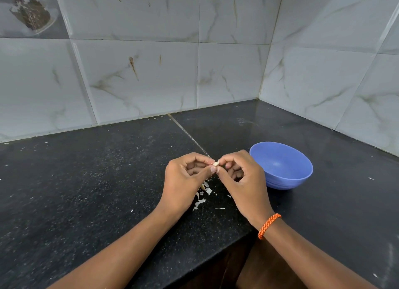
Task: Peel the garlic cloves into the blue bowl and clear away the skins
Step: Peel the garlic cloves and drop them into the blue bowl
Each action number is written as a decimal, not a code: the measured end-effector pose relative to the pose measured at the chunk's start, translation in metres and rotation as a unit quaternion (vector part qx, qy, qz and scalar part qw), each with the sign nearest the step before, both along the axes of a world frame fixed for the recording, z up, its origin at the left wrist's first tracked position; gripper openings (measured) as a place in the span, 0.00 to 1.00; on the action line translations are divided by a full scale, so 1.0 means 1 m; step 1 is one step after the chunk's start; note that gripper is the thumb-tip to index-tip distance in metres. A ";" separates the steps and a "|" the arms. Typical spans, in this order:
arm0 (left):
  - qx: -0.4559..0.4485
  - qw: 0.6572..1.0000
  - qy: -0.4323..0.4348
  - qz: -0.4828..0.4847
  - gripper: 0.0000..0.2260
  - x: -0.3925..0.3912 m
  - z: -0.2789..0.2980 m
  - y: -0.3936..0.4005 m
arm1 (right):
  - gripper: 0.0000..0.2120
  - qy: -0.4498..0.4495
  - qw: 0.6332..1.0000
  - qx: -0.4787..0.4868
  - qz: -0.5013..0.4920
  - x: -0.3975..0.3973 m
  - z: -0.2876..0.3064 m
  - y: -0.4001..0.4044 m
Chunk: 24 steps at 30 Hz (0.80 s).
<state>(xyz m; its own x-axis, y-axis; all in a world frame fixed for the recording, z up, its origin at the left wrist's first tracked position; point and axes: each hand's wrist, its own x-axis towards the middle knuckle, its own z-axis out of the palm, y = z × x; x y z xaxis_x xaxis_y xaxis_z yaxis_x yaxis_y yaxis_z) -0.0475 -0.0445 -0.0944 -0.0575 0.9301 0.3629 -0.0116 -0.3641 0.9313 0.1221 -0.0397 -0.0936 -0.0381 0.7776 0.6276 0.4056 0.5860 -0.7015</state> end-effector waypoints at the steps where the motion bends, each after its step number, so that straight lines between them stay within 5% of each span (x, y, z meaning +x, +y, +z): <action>1: -0.003 1.000 -0.004 0.001 0.07 0.000 0.000 0.000 | 0.08 -0.006 1.000 0.011 -0.010 0.000 0.000 0.000; 24: -0.056 0.994 -0.087 -0.024 0.07 0.002 0.004 -0.007 | 0.06 -0.033 0.998 0.040 -0.030 0.002 -0.004 0.001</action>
<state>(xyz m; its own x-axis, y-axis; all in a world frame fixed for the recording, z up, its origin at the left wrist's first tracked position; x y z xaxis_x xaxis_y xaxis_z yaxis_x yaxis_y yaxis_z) -0.0454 -0.0518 -0.0900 -0.0643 0.9671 0.2462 -0.1912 -0.2541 0.9481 0.1243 -0.0388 -0.0973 -0.0373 0.7270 0.6856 0.4852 0.6130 -0.6236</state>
